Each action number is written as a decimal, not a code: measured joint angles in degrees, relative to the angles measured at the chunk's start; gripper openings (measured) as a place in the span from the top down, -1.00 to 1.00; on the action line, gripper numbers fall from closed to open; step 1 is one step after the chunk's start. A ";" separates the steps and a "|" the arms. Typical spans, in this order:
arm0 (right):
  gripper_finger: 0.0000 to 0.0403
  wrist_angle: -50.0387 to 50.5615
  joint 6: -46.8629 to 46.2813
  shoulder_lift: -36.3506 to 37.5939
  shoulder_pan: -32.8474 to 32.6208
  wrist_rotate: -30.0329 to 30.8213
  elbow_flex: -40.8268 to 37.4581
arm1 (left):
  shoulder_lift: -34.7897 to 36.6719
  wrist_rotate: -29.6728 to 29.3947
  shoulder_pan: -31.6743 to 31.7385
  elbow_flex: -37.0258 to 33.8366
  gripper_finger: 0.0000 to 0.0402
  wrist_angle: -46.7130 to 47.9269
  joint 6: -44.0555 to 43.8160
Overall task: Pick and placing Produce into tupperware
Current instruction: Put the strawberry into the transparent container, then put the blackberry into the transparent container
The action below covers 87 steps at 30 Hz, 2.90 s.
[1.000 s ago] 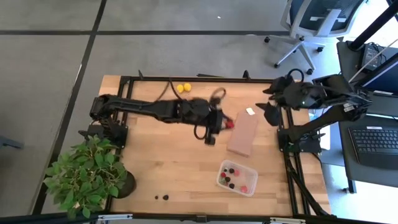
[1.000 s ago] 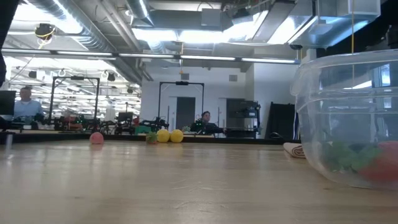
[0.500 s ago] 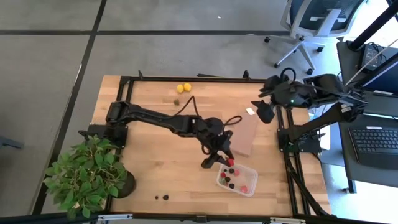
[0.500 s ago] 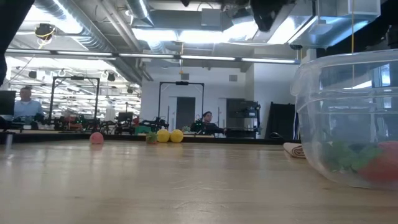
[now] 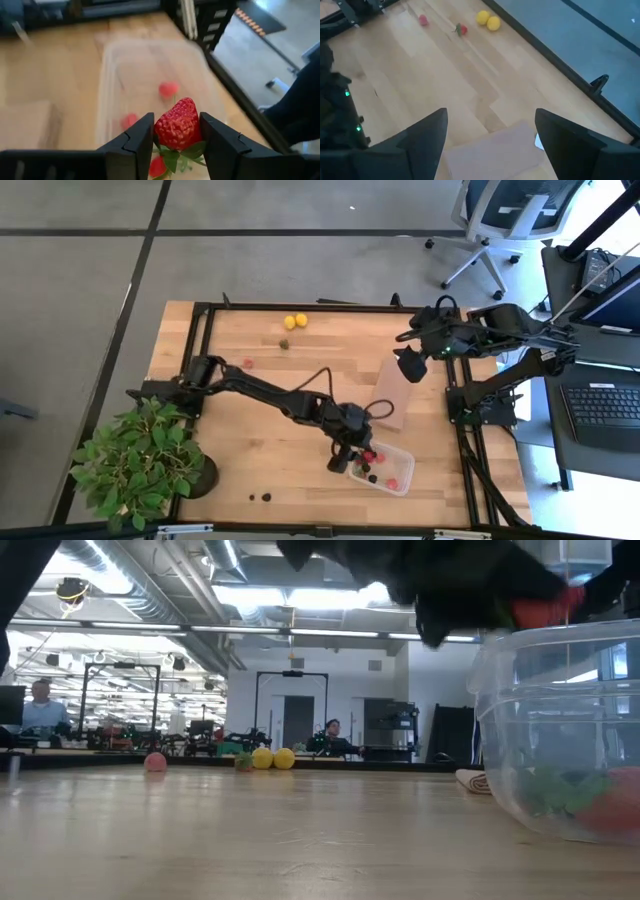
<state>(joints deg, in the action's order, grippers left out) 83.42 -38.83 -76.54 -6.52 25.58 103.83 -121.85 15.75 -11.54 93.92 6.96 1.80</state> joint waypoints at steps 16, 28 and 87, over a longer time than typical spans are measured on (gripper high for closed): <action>-0.50 0.33 0.11 -1.34 -0.02 -2.89 0.00 | -2.11 -0.47 0.39 -0.04 0.26 0.28 -0.18; -0.50 0.55 1.55 -1.32 -0.02 -2.80 0.00 | 0.71 0.96 2.55 -0.02 -0.31 2.38 1.08; -0.50 0.35 1.80 -5.54 -1.29 -1.11 -0.02 | 12.09 2.03 -21.02 -25.79 -0.24 26.13 -6.64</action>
<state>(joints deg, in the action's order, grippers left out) 83.77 -37.04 -82.08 -7.81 24.47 103.81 -109.75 17.78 -32.56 68.14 33.09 -4.84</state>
